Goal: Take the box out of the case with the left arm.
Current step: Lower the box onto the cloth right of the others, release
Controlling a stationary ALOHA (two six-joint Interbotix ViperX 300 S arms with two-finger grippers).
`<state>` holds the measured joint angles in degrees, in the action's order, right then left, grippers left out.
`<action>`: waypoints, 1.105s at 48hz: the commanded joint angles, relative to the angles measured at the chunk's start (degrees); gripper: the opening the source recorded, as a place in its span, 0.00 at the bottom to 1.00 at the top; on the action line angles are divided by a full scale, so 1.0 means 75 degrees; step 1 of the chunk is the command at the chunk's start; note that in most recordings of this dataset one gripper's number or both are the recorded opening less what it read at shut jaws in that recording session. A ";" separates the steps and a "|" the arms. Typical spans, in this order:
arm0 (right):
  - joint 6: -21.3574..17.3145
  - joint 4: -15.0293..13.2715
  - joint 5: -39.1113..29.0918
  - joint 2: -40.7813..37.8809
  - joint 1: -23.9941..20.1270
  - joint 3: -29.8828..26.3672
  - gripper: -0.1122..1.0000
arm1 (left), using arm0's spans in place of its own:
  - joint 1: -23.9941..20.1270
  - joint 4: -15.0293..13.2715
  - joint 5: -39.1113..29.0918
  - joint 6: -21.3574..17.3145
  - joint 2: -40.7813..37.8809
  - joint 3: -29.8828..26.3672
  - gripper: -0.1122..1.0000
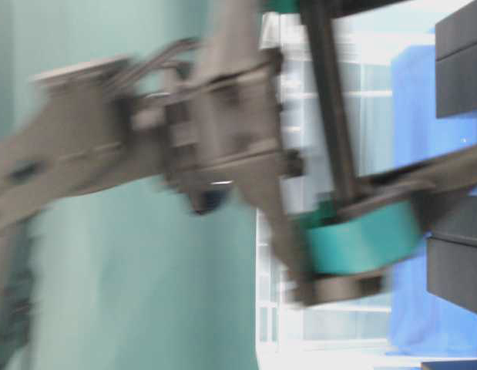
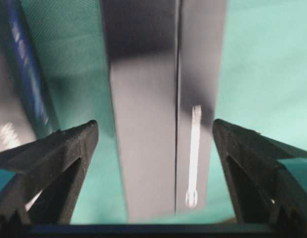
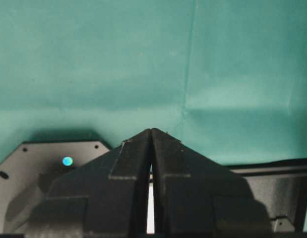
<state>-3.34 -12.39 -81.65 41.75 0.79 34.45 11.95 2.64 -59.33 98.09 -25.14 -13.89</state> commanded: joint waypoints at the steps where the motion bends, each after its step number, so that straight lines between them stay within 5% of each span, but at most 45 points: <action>1: 0.0000 -0.0012 0.0035 0.0000 0.0012 -0.0082 0.10 | -0.0105 0.0000 -0.0293 -0.0035 0.0633 -0.0176 0.95; 22: 0.0000 -0.0023 0.0035 0.0000 0.0000 -0.0082 0.10 | -0.0246 0.0023 -0.0996 -0.0141 0.0914 -0.1348 0.95; 34: 0.0000 -0.0012 0.0035 -0.0012 0.0000 -0.0082 0.10 | -0.0246 0.0035 -0.1430 -0.0152 0.0926 -0.1395 0.95; 43: -0.0012 -0.0023 0.0000 0.0000 0.0000 -0.0082 0.10 | -0.0164 0.0047 -0.1664 -0.0152 0.1277 -0.1008 0.95; 53: -0.0023 -0.0023 0.0000 -0.0012 0.0000 -0.0082 0.10 | -0.0023 0.0047 -0.1676 -0.0117 0.2145 0.0258 0.94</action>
<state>-3.34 -12.39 -81.74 41.66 0.79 34.54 11.16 2.64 -71.89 97.12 -13.62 -14.33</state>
